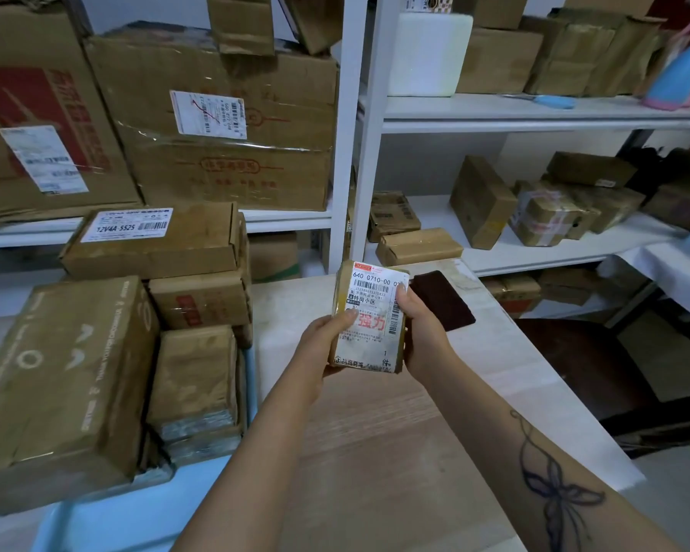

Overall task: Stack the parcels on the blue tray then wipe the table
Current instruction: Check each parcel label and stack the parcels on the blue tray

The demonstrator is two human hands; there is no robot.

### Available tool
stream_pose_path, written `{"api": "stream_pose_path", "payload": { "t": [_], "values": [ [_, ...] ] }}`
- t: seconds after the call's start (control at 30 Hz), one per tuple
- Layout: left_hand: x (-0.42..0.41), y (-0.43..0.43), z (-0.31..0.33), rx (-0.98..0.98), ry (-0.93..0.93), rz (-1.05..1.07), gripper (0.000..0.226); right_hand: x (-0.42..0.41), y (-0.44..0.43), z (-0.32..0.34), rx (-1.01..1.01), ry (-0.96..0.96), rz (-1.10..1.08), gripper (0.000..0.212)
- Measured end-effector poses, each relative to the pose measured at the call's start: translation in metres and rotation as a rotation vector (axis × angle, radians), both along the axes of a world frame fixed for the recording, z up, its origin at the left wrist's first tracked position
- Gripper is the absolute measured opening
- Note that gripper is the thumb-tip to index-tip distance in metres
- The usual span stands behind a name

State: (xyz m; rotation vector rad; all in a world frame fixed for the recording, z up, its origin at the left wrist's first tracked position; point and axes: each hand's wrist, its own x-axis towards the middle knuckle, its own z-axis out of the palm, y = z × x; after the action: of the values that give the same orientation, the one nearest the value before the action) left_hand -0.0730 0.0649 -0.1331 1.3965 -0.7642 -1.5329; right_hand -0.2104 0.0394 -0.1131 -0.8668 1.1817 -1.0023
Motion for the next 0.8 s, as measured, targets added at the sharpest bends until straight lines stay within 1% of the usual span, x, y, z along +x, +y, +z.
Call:
{"api": "stream_pose_path", "payload": {
  "t": [0.07, 0.13, 0.17, 0.2, 0.23, 0.27, 0.33, 0.5, 0.53, 0.6, 0.7, 0.73, 0.77, 0.8],
  "values": [
    [0.002, 0.002, -0.001, -0.004, 0.053, 0.040, 0.068, 0.002, 0.001, 0.004, -0.003, 0.022, 0.039, 0.024],
    [0.003, 0.003, -0.003, -0.008, 0.039, 0.104, 0.063, 0.006, 0.000, 0.013, 0.016, 0.048, 0.021, 0.019],
    [0.002, 0.003, -0.003, -0.005, 0.012, 0.139, 0.060, 0.008, -0.001, 0.017, 0.031, 0.071, 0.005, 0.024],
    [0.001, 0.003, -0.002, -0.010, -0.024, 0.168, 0.062, 0.009, -0.002, 0.020, 0.048, 0.101, -0.013, 0.038],
    [0.000, 0.002, -0.001, -0.026, -0.059, 0.191, 0.067, 0.010, -0.002, 0.023, 0.064, 0.127, -0.009, 0.053],
    [-0.001, 0.002, 0.000, -0.048, -0.090, 0.202, 0.074, 0.011, -0.002, 0.023, 0.052, 0.136, 0.011, 0.059],
    [-0.003, 0.003, 0.004, -0.074, -0.135, 0.181, 0.086, 0.015, -0.001, 0.026, 0.031, 0.124, 0.064, 0.055],
    [0.008, 0.003, 0.004, -0.114, -0.195, 0.068, 0.093, 0.016, -0.004, 0.029, 0.102, 0.032, -0.061, 0.036],
    [0.009, 0.004, 0.007, -0.102, -0.187, 0.035, 0.093, 0.016, -0.004, 0.029, 0.090, 0.022, -0.057, 0.034],
    [0.010, 0.006, 0.011, -0.053, -0.155, -0.030, 0.097, 0.015, 0.000, 0.029, 0.070, 0.024, -0.044, 0.038],
    [0.014, 0.010, 0.016, -0.015, -0.137, -0.107, 0.103, 0.014, 0.000, 0.030, 0.073, -0.007, -0.042, 0.059],
    [0.016, 0.011, 0.018, 0.008, -0.105, -0.102, 0.100, 0.013, 0.000, 0.031, 0.062, -0.024, -0.034, 0.065],
    [0.018, 0.010, 0.020, 0.042, -0.054, -0.068, 0.095, 0.012, 0.000, 0.032, 0.046, -0.032, -0.014, 0.066],
    [0.020, 0.009, 0.022, 0.076, 0.008, -0.026, 0.092, 0.011, 0.001, 0.034, 0.032, -0.022, 0.012, 0.061]
  ]
}}
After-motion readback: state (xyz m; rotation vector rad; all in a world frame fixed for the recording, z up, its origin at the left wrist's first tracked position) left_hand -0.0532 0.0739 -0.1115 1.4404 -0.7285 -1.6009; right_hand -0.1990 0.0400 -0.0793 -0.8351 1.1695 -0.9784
